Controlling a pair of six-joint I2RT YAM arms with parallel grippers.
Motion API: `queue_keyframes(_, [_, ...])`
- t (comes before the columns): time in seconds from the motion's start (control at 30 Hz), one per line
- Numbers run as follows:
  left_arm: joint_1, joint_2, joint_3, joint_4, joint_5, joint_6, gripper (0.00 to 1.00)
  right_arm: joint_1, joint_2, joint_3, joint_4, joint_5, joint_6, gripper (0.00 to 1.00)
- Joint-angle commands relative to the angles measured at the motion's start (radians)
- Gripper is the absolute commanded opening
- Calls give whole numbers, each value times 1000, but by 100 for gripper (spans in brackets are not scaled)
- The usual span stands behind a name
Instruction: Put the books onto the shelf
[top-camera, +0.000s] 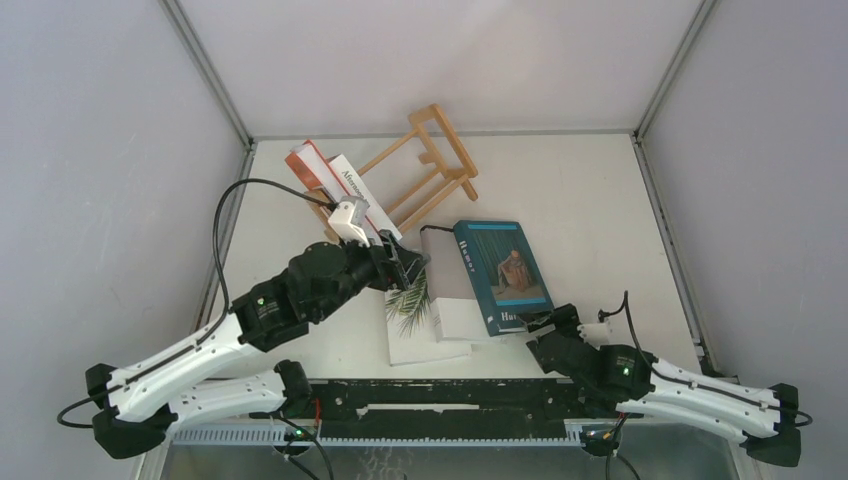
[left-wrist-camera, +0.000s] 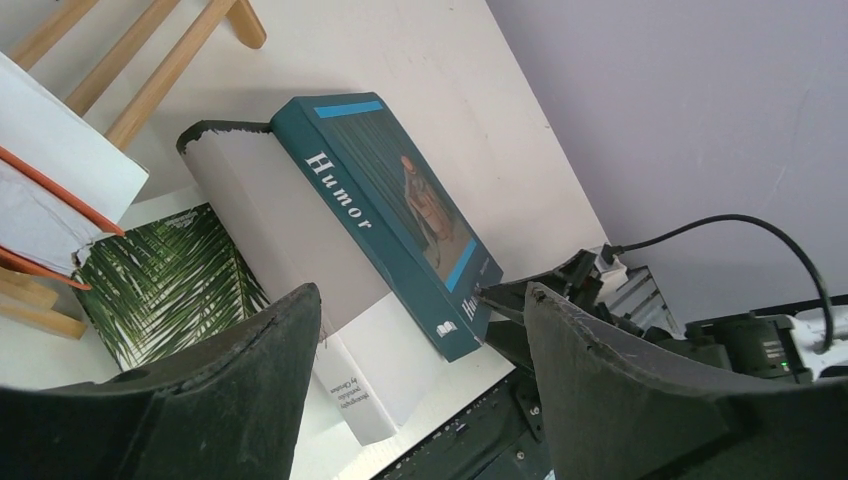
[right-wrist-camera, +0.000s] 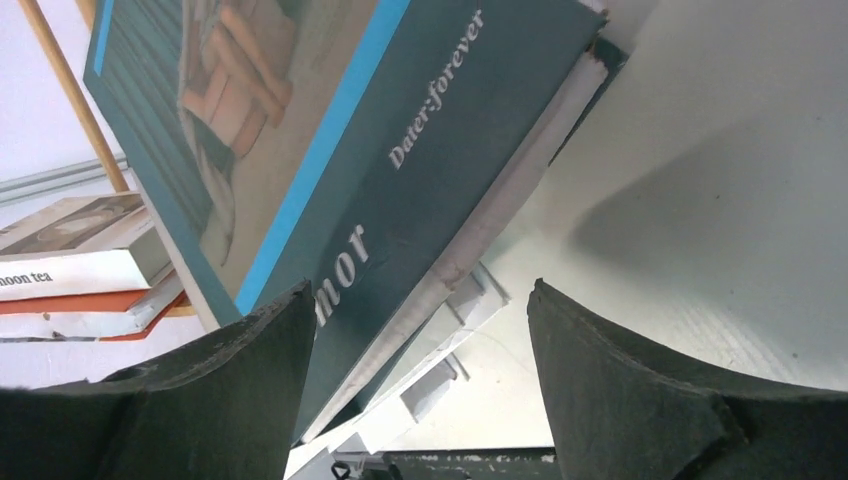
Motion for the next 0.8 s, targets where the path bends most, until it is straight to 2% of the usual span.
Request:
queue_keyframes(0.0, [-17, -26, -37, 69, -18, -10, 78, 16, -31, -51, 96, 82, 175, 84])
queue_keyframes(0.3, [-26, -34, -48, 77, -13, 15, 78, 13, -18, -144, 246, 170, 219, 85])
queue_keyframes(0.53, [-26, -31, -46, 72, 4, 21, 78, 6, 63, -104, 207, 142, 221, 85])
queue_keyframes(0.77, [-26, -31, -37, 66, 13, 34, 78, 57, 129, 15, 62, 179, 264, 85])
